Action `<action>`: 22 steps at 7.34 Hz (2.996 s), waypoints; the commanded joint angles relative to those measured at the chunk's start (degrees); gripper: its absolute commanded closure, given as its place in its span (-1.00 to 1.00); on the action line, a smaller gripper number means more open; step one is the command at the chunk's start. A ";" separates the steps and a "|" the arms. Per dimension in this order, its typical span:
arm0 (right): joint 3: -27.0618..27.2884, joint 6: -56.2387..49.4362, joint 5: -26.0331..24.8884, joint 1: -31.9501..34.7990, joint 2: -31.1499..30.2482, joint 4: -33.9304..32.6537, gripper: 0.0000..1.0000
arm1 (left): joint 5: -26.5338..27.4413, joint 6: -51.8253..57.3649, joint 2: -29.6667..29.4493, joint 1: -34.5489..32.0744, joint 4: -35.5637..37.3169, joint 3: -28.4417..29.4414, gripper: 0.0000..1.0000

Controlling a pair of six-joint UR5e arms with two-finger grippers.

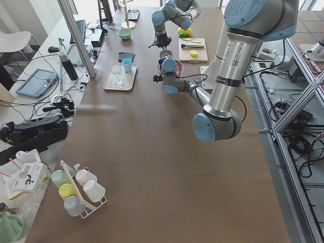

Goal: Put ice in cup with scoop
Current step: 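Lift the loaded scoop toward the blue cup while the left arm withdraws, then tilt the scoop with the right gripper to pour ice into the blue cup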

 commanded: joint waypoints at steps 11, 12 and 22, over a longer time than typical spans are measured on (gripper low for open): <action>4.91 88.28 14.09 8.55 -5.76 15.13 1.00 | -23.17 0.22 17.93 -30.91 39.82 -14.05 -0.97; 4.56 89.39 14.01 8.73 -5.58 15.14 1.00 | -22.74 0.31 19.33 -32.23 39.91 -13.87 -0.97; -7.41 89.41 24.34 12.41 2.98 15.14 1.00 | -18.24 1.01 26.73 -59.62 51.87 -9.33 -0.97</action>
